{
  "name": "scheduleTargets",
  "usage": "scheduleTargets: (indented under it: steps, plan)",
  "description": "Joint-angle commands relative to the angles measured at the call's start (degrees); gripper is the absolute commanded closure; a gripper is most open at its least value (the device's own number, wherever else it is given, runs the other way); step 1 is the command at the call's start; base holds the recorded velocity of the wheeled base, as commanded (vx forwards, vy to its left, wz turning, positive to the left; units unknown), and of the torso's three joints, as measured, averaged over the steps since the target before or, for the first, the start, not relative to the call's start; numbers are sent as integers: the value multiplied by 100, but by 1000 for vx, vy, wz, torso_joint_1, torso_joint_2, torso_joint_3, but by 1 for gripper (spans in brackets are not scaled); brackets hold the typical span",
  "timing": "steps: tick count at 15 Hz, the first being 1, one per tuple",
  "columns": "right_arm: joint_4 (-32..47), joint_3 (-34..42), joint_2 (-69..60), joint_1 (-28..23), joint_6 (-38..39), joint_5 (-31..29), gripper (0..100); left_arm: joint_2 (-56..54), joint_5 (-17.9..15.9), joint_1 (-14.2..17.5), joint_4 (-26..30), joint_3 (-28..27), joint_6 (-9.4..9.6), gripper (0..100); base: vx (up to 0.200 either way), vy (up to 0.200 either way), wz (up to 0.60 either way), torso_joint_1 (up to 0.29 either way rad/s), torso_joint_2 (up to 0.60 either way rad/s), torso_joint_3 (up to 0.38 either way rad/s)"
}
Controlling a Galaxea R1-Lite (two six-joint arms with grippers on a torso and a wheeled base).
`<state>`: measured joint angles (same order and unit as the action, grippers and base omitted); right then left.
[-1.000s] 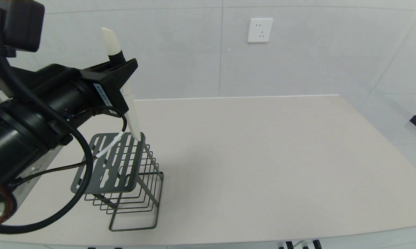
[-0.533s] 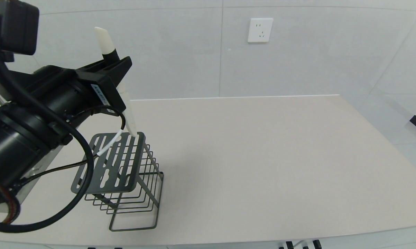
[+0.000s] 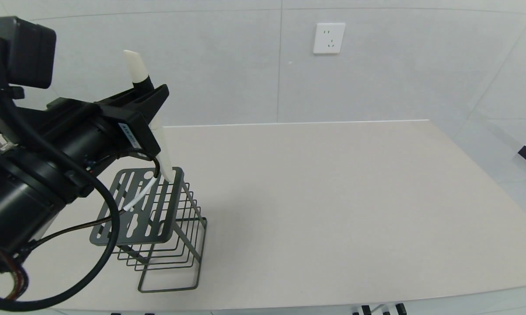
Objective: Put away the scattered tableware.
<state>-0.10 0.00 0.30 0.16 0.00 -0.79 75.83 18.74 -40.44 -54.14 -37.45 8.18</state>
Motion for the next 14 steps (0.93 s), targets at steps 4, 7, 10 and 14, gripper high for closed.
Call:
scheduleTargets:
  steps: [4, 7, 10, 14]
  plan:
    - [1, 0, 13, 2, 0, 0, 100, 29, 7, -17, 0, 10, -1, 100, 0, 0, 0, 0, 0, 0]
    - [1, 0, 13, 2, 0, 0, 100, 2, 16, -17, -9, 18, -1, 100, 0, 0, 0, 0, 0, 0]
    - [1, 0, 13, 2, 0, 0, 100, -15, 25, -8, 0, 54, -1, 100, 0, 0, 0, 0, 0, 0]
    - [1, 0, 13, 2, 0, 0, 100, -15, 86, -8, -9, 89, -1, 100, 0, 0, 0, 0, 0, 0]
